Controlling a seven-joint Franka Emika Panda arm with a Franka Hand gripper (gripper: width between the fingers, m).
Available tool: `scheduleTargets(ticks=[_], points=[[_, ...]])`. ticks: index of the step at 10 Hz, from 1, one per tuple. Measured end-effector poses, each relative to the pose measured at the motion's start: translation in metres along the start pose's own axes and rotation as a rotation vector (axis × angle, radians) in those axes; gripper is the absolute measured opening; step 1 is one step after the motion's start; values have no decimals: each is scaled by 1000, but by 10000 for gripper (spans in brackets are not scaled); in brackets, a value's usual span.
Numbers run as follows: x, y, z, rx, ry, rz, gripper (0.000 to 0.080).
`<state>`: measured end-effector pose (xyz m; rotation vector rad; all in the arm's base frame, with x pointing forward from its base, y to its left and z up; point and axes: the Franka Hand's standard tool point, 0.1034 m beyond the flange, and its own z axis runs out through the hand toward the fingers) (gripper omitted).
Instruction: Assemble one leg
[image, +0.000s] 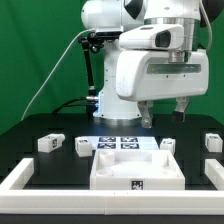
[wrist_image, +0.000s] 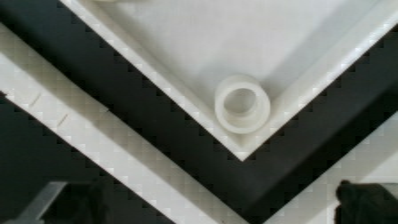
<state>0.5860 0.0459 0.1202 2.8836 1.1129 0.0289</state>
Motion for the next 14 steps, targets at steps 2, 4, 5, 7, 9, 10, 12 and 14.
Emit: scheduleTargets(ticks=[2, 4, 5, 7, 9, 10, 12, 14], points=[[0, 0, 0, 0, 0, 0, 650], [0, 0, 0, 1, 1, 0, 650], [0, 0, 0, 1, 1, 0, 650], [0, 0, 0, 1, 1, 0, 650], [0, 0, 0, 1, 1, 0, 650], [0, 0, 0, 1, 0, 0, 650], [-7, -2, 3, -13, 25, -94, 650], [-28, 1, 15, -19, 31, -322, 650]])
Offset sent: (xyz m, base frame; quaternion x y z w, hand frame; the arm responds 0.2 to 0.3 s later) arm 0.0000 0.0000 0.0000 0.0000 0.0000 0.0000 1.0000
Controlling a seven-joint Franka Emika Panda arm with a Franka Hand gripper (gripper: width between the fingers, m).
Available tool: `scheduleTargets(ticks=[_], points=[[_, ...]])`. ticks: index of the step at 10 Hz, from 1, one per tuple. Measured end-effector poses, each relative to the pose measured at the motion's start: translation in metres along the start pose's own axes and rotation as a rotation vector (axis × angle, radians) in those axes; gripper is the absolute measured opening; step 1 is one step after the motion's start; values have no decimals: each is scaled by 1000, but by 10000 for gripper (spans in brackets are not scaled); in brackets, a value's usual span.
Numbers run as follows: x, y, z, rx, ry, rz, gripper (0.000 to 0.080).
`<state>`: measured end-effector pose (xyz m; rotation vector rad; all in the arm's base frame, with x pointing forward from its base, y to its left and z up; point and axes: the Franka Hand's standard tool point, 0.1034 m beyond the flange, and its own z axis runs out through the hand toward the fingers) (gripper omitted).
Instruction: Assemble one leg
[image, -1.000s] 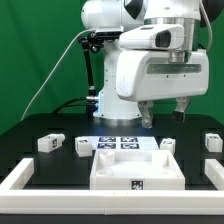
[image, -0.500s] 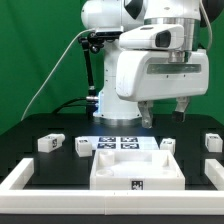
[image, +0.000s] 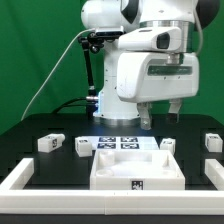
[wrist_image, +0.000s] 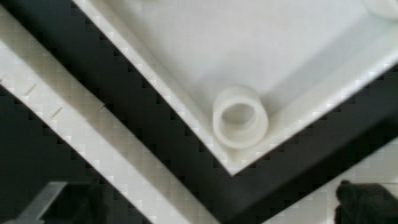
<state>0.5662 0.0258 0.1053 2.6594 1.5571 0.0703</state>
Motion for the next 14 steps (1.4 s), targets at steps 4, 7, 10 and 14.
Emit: scheduleTargets(ticks=[4, 7, 10, 14], points=[[-9, 0, 15, 24, -14, -115, 650], [-10, 0, 16, 16, -10, -140, 650], [-15, -32, 32, -46, 18, -375, 650], [-16, -43, 37, -42, -9, -460, 650]])
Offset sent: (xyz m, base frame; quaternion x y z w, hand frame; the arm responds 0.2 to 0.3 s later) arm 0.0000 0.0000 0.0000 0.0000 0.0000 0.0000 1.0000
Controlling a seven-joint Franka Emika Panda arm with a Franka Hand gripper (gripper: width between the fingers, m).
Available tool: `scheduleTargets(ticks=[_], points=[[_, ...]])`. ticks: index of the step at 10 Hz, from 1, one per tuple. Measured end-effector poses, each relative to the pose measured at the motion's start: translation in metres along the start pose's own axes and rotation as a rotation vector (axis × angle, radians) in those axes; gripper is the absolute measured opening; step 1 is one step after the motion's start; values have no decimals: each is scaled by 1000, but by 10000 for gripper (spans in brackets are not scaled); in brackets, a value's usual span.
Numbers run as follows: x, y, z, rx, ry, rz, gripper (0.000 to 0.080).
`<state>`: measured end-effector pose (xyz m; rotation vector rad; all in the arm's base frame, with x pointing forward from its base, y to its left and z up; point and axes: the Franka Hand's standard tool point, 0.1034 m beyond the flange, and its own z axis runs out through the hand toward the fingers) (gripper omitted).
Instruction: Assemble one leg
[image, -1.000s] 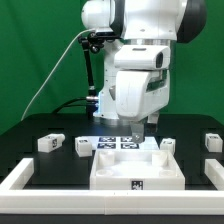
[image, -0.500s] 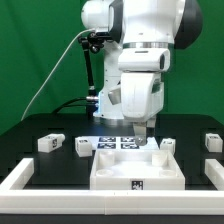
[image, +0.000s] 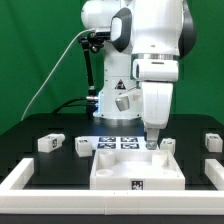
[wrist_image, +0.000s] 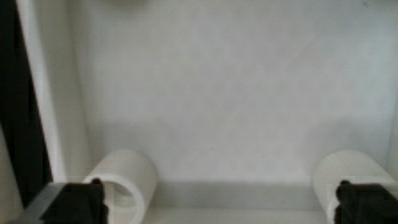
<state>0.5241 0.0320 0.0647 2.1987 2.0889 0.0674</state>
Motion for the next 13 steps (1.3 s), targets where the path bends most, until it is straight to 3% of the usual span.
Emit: scheduleTargets(ticks=[3, 4, 5, 6, 8, 11, 13], points=[[0, -1, 0, 1, 0, 0, 650], [-1, -6, 3, -9, 7, -14, 650], [-7, -29, 8, -16, 21, -55, 650], [-16, -49, 12, 3, 24, -60, 650], [-25, -65, 23, 22, 31, -41, 650], [-23, -81, 45, 49, 47, -29, 650], [-15, -82, 50, 53, 51, -4, 650]])
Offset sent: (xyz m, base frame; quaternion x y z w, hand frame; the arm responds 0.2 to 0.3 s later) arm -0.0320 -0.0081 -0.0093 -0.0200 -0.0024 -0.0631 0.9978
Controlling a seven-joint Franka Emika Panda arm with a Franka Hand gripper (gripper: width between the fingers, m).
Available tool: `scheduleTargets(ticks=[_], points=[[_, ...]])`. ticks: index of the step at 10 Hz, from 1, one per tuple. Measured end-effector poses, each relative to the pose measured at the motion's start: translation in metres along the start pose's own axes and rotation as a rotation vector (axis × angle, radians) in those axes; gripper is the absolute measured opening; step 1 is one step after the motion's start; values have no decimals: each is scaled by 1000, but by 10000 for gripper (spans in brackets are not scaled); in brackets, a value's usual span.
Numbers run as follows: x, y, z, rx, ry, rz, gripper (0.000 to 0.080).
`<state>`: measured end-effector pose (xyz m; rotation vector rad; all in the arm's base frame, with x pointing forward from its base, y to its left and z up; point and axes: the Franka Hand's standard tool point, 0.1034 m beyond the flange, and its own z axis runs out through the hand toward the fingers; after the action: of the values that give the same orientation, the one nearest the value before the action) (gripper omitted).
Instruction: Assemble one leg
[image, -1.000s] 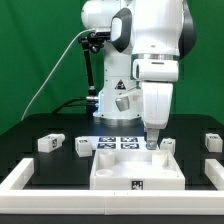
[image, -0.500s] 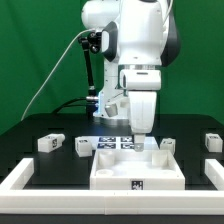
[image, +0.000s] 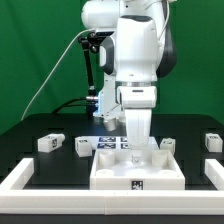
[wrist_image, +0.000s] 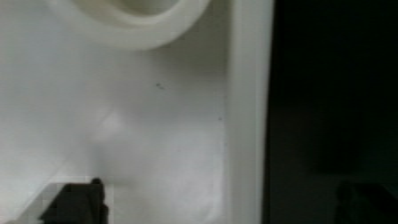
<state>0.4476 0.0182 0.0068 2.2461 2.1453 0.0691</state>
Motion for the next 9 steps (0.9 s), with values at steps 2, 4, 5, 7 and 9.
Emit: scheduleTargets(ticks=[2, 4, 5, 7, 9], points=[[1, 0, 1, 1, 1, 8, 550], [1, -1, 1, 1, 1, 8, 416], [1, -1, 1, 1, 1, 8, 222], [1, -1, 1, 3, 0, 8, 59], [1, -1, 1, 3, 0, 8, 58]])
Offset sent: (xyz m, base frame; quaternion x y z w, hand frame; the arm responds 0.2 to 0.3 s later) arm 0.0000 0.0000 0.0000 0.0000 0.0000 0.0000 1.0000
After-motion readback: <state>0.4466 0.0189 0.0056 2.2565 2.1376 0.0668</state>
